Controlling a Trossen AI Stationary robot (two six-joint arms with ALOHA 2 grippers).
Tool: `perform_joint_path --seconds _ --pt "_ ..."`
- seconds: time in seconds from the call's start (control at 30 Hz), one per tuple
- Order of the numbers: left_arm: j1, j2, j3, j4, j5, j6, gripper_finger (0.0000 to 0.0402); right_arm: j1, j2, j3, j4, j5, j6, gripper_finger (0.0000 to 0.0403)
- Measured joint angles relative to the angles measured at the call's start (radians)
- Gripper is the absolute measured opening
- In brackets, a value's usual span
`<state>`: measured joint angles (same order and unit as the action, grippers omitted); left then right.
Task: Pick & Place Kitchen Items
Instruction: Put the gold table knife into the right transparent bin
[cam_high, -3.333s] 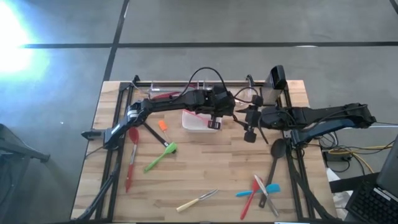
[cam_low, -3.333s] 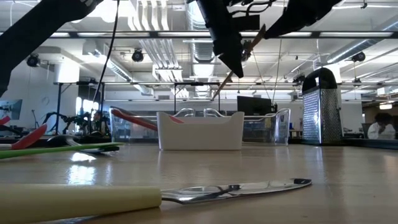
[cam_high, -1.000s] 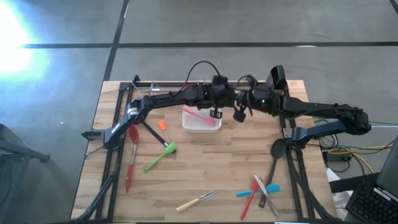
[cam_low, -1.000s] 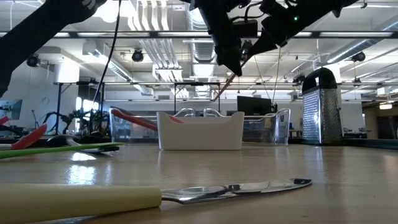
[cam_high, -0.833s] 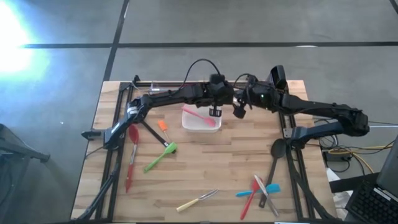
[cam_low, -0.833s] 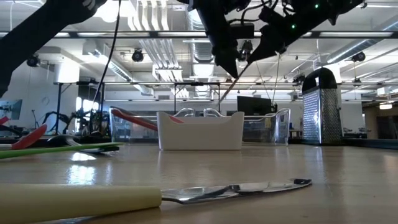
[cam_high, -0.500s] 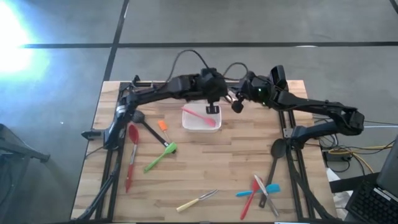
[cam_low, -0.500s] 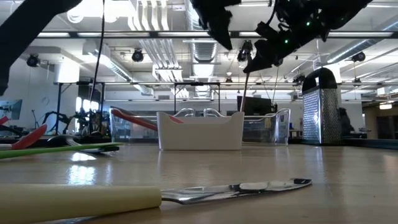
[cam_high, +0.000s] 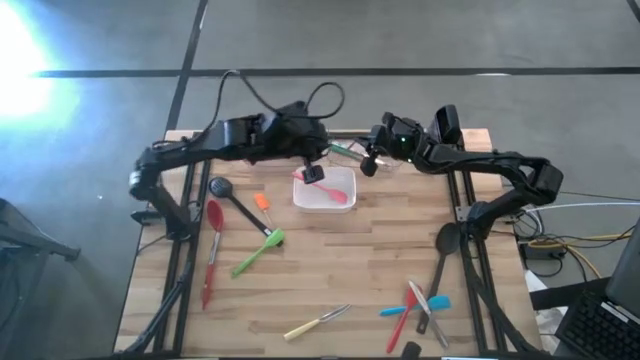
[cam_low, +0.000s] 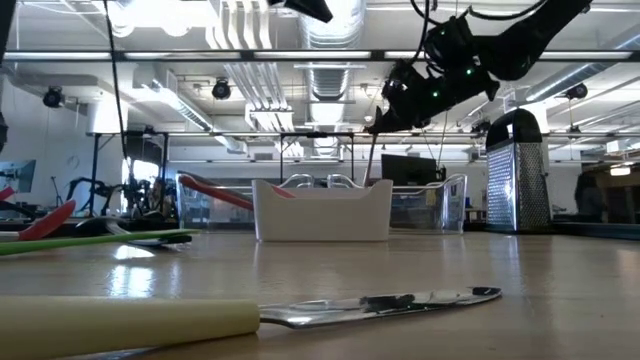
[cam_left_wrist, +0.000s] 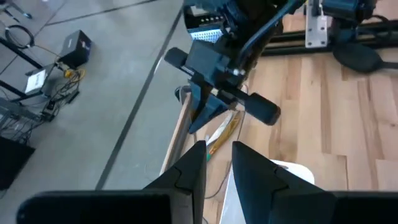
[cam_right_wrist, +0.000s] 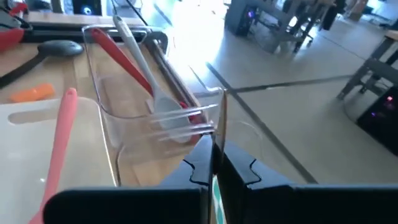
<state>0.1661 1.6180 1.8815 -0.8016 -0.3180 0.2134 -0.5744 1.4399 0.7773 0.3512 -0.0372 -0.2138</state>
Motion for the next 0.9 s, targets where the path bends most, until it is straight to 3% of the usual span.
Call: perform_joint_path --seconds 0.2,0.4,0.6,0.9 --pt "0.0 -0.136 -0.276 0.199 -0.001 -0.016 0.008 -0.037 0.058 0.01 0.09 -0.026 0.01 0.0007" --pt "0.0 -0.204 -0.438 0.349 -0.001 -0.017 0.008 -0.063 0.141 0.056 0.106 -0.055 0.027 0.0007" --pt "0.0 -0.231 -0.476 0.358 -0.011 -0.025 0.008 -0.063 0.177 0.09 0.036 -0.072 0.027 0.0007" --pt "0.0 -0.233 -0.476 0.367 -0.012 -0.026 0.008 -0.066 0.091 0.087 -0.285 -0.068 -0.004 0.0007"
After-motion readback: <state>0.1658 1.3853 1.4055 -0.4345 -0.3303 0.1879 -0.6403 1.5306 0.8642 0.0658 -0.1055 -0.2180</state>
